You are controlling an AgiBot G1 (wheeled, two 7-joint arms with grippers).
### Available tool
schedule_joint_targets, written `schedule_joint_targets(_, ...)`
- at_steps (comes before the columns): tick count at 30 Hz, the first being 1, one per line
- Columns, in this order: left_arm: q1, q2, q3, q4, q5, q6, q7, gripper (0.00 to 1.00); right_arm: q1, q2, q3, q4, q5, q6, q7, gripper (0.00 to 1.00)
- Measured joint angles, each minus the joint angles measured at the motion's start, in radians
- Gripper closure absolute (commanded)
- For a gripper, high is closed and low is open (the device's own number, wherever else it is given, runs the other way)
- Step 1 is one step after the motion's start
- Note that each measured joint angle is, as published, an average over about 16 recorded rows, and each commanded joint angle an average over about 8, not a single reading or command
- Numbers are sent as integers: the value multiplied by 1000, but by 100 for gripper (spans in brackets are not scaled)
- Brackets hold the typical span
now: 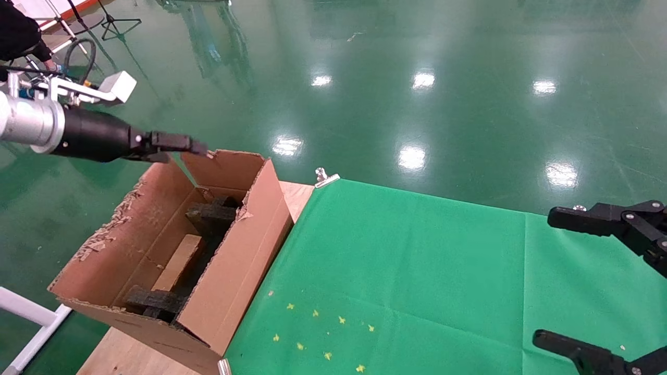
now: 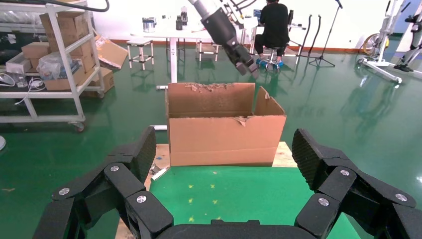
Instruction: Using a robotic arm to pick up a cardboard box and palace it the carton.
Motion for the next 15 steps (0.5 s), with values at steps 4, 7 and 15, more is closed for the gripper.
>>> schedule_joint_targets(4,-10,-9,-43,-4,-69,90,-29,0,0,0,0,0,0,0,0,0)
schedule_joint_targets(7,-9,-14,-74,-1,-118,146,-47,0,0,0,0,0,0,0,0,0)
schedule_joint_targets(15,8,-16,-116,5,-185,212,-69,0,0,0,0,0,0,0,0,0)
